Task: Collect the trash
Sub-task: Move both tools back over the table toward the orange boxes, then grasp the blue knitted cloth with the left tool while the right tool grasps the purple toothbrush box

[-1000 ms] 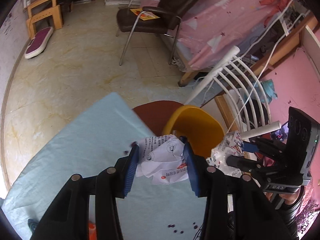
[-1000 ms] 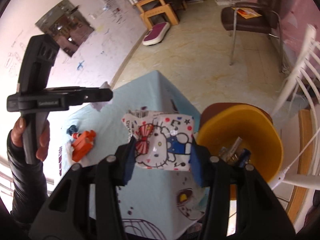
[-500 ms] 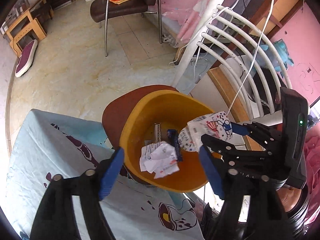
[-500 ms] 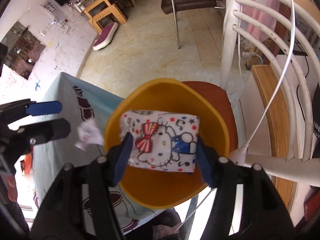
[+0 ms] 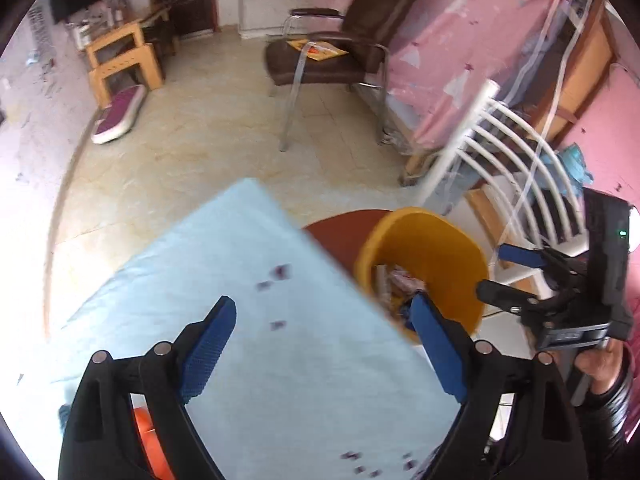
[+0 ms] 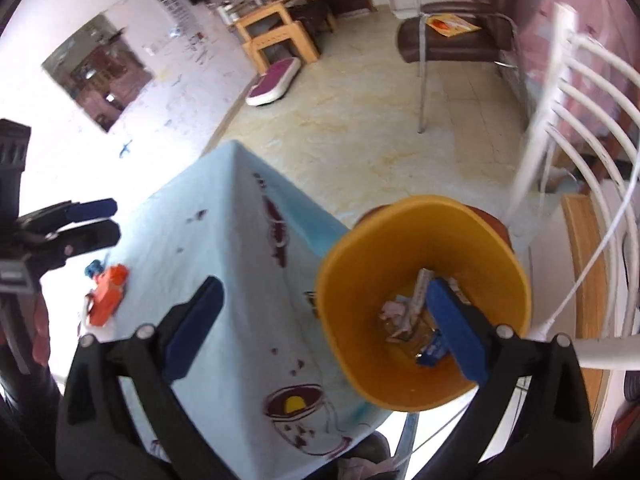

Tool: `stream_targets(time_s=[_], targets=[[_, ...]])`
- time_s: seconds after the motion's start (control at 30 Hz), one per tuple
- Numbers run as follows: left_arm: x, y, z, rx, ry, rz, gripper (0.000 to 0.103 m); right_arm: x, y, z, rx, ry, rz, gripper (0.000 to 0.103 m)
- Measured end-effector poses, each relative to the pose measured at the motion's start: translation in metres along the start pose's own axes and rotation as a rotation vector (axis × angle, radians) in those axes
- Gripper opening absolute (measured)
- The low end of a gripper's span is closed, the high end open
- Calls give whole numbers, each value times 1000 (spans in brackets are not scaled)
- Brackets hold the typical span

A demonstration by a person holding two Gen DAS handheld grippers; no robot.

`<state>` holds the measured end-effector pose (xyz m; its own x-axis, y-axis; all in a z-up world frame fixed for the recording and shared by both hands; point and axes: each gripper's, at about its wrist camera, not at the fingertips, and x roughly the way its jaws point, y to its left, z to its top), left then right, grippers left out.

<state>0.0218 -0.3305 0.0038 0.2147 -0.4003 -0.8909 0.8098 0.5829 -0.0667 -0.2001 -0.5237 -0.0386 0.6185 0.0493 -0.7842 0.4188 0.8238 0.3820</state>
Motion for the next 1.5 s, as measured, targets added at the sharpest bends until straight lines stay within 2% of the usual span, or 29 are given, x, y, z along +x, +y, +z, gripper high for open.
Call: stream_targets(time_s=[0.1, 0.17, 0.23, 0.3, 0.37, 0.47, 0.53, 0.63, 0.8, 0.9, 0.97, 1.0, 1.03, 1.2, 1.27, 1.3, 1.33, 1.37, 1.43, 1.5], targets=[[-29, 91, -27, -114, 31, 149, 85, 10, 76, 6, -153, 44, 116, 98], [-40, 148, -48, -212, 67, 218, 85, 22, 125, 8, -237, 95, 208, 98], [-46, 190, -69, -281, 102, 240, 85, 40, 173, 8, -304, 148, 275, 98], [-48, 221, -88, -334, 123, 246, 85, 61, 213, 6, -350, 210, 303, 98], [-45, 241, -103, -375, 139, 194, 85, 87, 244, 7, -335, 298, 315, 98], [-38, 257, -112, -412, 144, 143, 85, 112, 276, 5, -347, 365, 289, 98], [-30, 262, -117, -421, 155, 115, 85, 120, 288, 7, -350, 379, 259, 98], [-16, 264, -121, -415, 173, 91, 85, 119, 299, 8, -360, 388, 283, 98], [3, 255, -120, -391, 207, 67, 84, 105, 335, -6, -526, 409, 279, 98], [16, 258, -124, -390, 246, 79, 63, 103, 364, -22, -688, 427, 237, 98], [15, 259, -122, -380, 237, 105, 50, 109, 384, -34, -792, 456, 210, 98], [14, 260, -121, -385, 238, 105, 35, 112, 391, -39, -831, 464, 190, 98], [13, 262, -121, -391, 240, 96, 29, 115, 398, -43, -869, 466, 172, 98], [12, 265, -124, -386, 249, 92, 24, 137, 422, -57, -1003, 476, 69, 97], [8, 267, -126, -392, 246, 84, 24, 146, 427, -62, -1035, 489, 37, 89], [7, 269, -128, -400, 242, 81, 24, 151, 429, -64, -1042, 504, 20, 69], [5, 272, -130, -412, 237, 78, 24, 155, 430, -64, -1044, 515, 0, 54], [3, 276, -132, -425, 232, 72, 24, 158, 431, -63, -1043, 511, -18, 52], [0, 284, -138, -445, 223, 68, 24, 158, 432, -58, -1037, 500, -46, 41], [-3, 289, -143, -460, 217, 64, 24, 154, 435, -51, -1030, 457, -55, 36]])
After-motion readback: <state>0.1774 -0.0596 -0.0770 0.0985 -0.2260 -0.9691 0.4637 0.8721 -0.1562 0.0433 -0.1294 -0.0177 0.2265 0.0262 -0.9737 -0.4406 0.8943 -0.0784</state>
